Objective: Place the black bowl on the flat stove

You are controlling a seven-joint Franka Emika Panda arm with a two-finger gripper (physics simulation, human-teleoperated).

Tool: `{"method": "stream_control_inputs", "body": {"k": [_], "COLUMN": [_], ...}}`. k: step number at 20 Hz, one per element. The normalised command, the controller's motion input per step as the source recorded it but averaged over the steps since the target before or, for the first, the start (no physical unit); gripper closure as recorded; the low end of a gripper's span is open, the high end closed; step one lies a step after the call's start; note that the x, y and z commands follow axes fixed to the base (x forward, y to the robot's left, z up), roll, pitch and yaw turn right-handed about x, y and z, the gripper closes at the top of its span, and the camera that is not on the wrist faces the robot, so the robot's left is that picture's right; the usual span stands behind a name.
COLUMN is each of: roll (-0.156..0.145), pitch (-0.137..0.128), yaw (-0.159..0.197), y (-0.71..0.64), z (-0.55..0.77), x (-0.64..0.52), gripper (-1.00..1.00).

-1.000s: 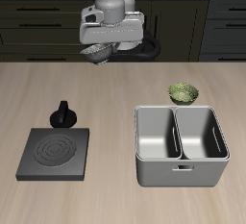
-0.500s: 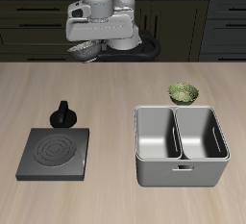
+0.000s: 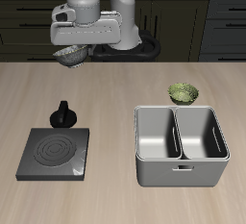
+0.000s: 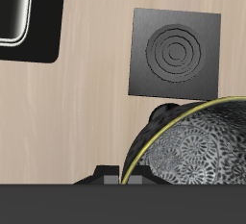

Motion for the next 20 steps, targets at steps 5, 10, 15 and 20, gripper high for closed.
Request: {"method": "stream_control_inputs", "body": {"k": [5,10,15,20], "roll": [-0.049,-0.054,0.007,-0.006], "pitch": [0.046,0.022,0.006,0.003], "yaw": [-0.005,-0.015,0.035,0.03], "y": [-0.49,-0.44,-0.28,-0.28], "z": [-0.02,-0.01,-0.01,0.01], "x": [0.49,0.36,0.34,0.33], "gripper": [1.0,1.0,1.0,1.0]}}
